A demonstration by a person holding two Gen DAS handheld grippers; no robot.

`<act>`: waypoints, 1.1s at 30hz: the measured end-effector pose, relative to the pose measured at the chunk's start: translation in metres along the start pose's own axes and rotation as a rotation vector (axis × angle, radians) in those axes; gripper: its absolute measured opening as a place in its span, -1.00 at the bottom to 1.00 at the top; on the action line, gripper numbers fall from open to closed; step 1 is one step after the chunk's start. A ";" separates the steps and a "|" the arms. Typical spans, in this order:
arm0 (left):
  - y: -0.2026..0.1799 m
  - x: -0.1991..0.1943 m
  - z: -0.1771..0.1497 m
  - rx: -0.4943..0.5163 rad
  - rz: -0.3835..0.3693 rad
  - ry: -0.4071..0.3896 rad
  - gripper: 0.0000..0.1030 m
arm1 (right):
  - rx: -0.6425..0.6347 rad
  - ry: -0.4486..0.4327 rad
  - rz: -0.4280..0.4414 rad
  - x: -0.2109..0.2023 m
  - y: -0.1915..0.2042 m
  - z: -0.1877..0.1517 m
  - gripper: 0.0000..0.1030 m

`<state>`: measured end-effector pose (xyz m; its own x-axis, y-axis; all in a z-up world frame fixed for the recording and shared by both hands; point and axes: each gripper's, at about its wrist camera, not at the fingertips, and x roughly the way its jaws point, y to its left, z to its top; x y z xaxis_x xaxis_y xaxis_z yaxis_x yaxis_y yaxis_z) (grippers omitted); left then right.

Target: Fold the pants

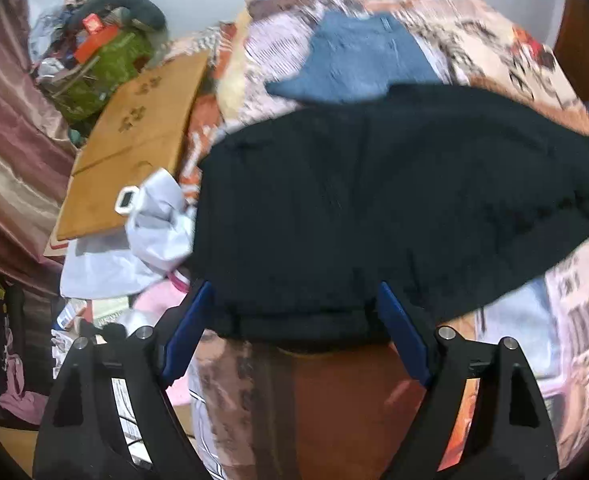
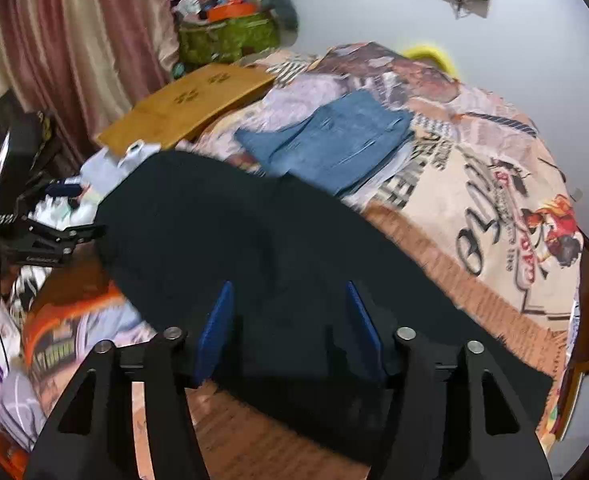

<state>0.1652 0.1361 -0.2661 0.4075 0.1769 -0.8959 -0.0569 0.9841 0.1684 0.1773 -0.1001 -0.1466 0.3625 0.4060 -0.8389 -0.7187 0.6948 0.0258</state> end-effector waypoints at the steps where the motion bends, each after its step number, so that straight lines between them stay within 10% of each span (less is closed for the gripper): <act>1: -0.004 0.005 -0.002 0.013 -0.005 0.014 0.62 | -0.013 0.017 0.007 0.004 0.005 -0.004 0.07; 15: -0.031 0.042 0.009 0.077 -0.029 0.057 0.69 | -0.145 0.113 0.023 0.056 0.044 -0.004 0.08; 20: -0.039 0.034 0.009 0.080 -0.067 0.017 -0.19 | -0.178 0.097 0.037 0.060 0.053 0.001 0.06; 23: -0.041 0.026 0.009 0.088 -0.037 -0.026 -0.46 | -0.178 0.082 0.063 0.058 0.056 0.003 -0.41; 25: -0.038 0.015 0.009 0.081 -0.029 -0.059 -0.53 | -0.168 0.067 0.085 0.054 0.057 0.004 -0.76; 33: -0.025 -0.017 0.006 0.075 -0.037 -0.120 -0.58 | -0.147 0.032 0.165 0.031 0.063 0.006 -0.85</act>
<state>0.1654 0.1079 -0.2524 0.5144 0.1326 -0.8473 0.0265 0.9850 0.1703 0.1470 -0.0397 -0.1679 0.2152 0.4868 -0.8466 -0.8465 0.5253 0.0869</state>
